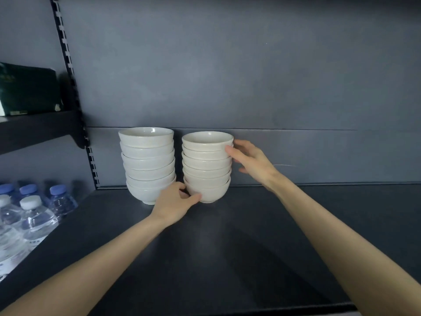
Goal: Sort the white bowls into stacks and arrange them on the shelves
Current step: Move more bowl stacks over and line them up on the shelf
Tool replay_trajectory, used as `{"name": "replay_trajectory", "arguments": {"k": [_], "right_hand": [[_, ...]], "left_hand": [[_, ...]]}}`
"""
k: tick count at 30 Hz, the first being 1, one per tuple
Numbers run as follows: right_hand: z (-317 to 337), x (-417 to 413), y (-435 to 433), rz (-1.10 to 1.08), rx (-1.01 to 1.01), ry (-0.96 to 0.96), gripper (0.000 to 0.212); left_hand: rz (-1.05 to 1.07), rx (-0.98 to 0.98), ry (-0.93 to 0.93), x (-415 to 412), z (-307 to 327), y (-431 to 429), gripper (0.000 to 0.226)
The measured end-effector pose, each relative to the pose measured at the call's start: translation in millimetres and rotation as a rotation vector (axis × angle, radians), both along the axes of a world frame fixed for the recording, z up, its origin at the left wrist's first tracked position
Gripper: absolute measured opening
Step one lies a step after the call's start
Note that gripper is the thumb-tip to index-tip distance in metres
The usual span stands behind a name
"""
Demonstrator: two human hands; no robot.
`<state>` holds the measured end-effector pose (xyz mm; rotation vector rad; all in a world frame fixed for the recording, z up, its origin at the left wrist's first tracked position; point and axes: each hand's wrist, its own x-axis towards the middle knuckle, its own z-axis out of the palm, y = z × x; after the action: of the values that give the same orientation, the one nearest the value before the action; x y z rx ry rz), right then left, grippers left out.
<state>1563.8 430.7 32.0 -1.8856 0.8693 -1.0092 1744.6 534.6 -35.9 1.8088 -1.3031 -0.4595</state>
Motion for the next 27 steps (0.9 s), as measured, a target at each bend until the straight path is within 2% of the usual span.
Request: {"name": "replay_trajectory", "arguments": {"k": [3, 6, 9, 15, 18, 27], "right_hand": [[1, -24, 5, -0.071, -0.09, 0.16, 0.047], [7, -60, 13, -0.13, -0.165, 0.358, 0.04], [19, -107, 22, -0.213, -0.22, 0.51, 0.034], [43, -237, 40, -0.465, -0.344, 0.751, 0.048], [49, -317, 61, -0.578, -0.345, 0.812, 0.053], [49, -565, 126, -0.831, -0.295, 0.908, 0.052]], "left_hand": [[-0.064, 0.063, -0.127, -4, 6, 10, 0.015], [-0.199, 0.144, -0.297, -25, 23, 9, 0.028], [-0.311, 0.136, -0.439, -65, 50, 2, 0.037], [-0.431, -0.079, -0.657, -187, 96, -18, 0.055], [-0.488, -0.219, -0.653, -267, 102, -22, 0.059], [-0.668, -0.411, -0.776, -516, 108, -18, 0.06]]}}
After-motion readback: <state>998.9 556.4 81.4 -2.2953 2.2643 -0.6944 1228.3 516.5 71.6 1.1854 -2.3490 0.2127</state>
